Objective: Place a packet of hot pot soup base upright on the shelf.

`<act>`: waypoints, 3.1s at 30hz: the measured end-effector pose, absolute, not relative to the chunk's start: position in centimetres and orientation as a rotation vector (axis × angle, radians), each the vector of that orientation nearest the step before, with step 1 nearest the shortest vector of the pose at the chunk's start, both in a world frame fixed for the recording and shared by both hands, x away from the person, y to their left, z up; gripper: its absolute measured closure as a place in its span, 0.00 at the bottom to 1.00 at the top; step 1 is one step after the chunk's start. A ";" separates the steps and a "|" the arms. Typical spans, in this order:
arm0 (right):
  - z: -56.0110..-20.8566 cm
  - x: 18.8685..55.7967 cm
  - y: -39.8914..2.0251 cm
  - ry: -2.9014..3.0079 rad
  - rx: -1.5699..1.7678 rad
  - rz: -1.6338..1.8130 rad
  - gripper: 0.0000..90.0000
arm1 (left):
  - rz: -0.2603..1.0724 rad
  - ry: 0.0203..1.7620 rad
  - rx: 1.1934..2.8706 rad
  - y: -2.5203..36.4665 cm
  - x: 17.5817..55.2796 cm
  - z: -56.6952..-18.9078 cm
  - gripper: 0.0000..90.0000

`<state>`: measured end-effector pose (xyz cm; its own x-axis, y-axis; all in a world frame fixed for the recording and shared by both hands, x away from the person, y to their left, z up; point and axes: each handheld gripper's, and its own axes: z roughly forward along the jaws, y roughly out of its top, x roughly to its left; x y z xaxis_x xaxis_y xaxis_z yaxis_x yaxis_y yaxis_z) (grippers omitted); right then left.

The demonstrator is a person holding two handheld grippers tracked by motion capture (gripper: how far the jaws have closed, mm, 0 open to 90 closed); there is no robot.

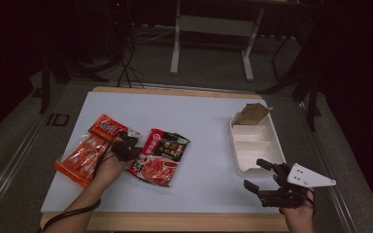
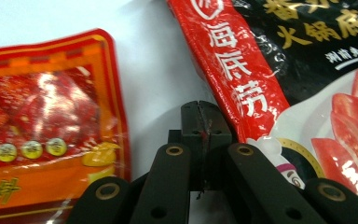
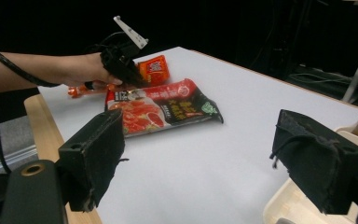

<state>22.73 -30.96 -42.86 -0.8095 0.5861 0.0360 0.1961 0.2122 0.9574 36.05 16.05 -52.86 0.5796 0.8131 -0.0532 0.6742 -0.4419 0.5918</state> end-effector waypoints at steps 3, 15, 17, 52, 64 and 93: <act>-42.9 22.8 -30.9 2.164 0.733 1.626 0.18 | 0.303 1.152 2.261 15.5 35.7 -52.8 1.00; -43.1 22.8 -30.7 2.180 0.732 1.624 0.18 | 0.205 1.038 2.306 11.8 33.8 -52.7 1.00; -43.1 22.7 -30.7 2.178 0.731 1.624 0.18 | 0.180 1.015 2.313 11.4 33.4 -52.7 1.00; -43.3 22.9 -30.3 2.205 0.725 1.605 0.18 | 0.057 0.938 2.313 8.1 31.4 -52.4 1.00; -43.4 23.0 -30.1 2.214 0.723 1.603 0.18 | 0.136 1.035 2.160 8.7 33.1 -50.4 0.95; -43.8 23.3 -29.6 2.255 0.710 1.585 0.18 | 0.095 1.216 2.080 5.5 38.3 -53.3 0.50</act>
<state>23.32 -29.62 -43.79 -0.8349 0.5489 0.0410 0.2246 0.2717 0.9358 38.26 5.47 -53.27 0.5538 0.7852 -0.2772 0.7327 -0.3014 0.6101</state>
